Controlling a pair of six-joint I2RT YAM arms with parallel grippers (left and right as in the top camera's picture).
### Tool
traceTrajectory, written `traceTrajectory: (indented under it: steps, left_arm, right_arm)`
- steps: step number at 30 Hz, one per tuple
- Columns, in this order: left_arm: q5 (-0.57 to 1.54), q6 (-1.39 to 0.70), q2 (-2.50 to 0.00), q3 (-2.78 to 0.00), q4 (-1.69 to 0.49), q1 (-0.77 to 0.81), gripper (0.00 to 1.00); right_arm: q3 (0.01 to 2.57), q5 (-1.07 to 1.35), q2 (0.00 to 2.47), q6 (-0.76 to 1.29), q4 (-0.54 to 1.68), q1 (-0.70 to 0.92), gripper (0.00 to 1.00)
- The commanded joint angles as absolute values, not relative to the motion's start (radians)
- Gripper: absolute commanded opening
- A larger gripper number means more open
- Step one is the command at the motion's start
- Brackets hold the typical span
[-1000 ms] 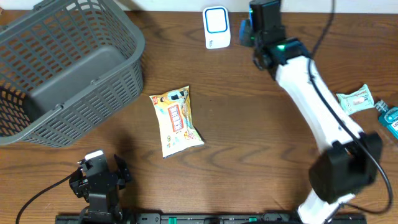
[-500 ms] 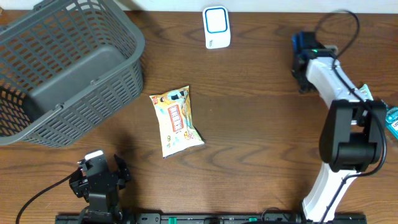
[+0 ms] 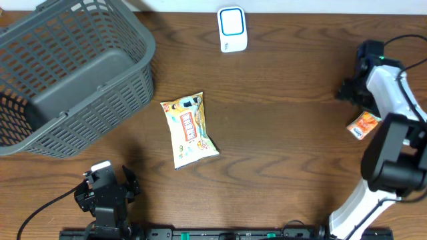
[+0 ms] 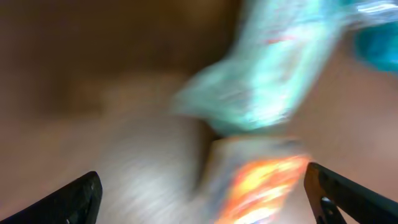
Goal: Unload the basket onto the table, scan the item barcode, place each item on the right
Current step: 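Carry the tissue pack to the right edge and release it, then move the right gripper over the snack bag in the centre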
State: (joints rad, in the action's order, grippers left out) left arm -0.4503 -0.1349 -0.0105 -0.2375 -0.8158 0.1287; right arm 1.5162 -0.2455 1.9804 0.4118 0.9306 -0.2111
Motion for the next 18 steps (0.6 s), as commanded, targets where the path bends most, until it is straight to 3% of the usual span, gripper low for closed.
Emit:
traceTrajectory:
  steps: [1,4,7,13,18]
  left_arm:
    - [-0.456,-0.144,-0.004,-0.218,-0.859,0.131,1.00]
    - [-0.456,-0.144,-0.004,-0.218,-0.859,0.131,1.00]
    - [-0.456,-0.144,-0.004,-0.218,-0.859,0.131,1.00]
    - [-0.456,-0.144,-0.004,-0.218,-0.859,0.131,1.00]
    - [-0.456,-0.144,-0.004,-0.218,-0.859,0.131,1.00]
  right_arm:
    - [1.548,0.358,1.890,0.378,0.959,-0.204,0.99]
    - [1.548,0.719,1.872,0.323,0.994,-0.184,0.99]
    - [1.547,0.906,1.872,0.259,1.037,-0.136,0.99]
    - [1.539,0.851,1.874,0.096,1.092,0.082,0.99]
    - [1.539,0.569,1.875,0.077,1.030,0.315,0.99]
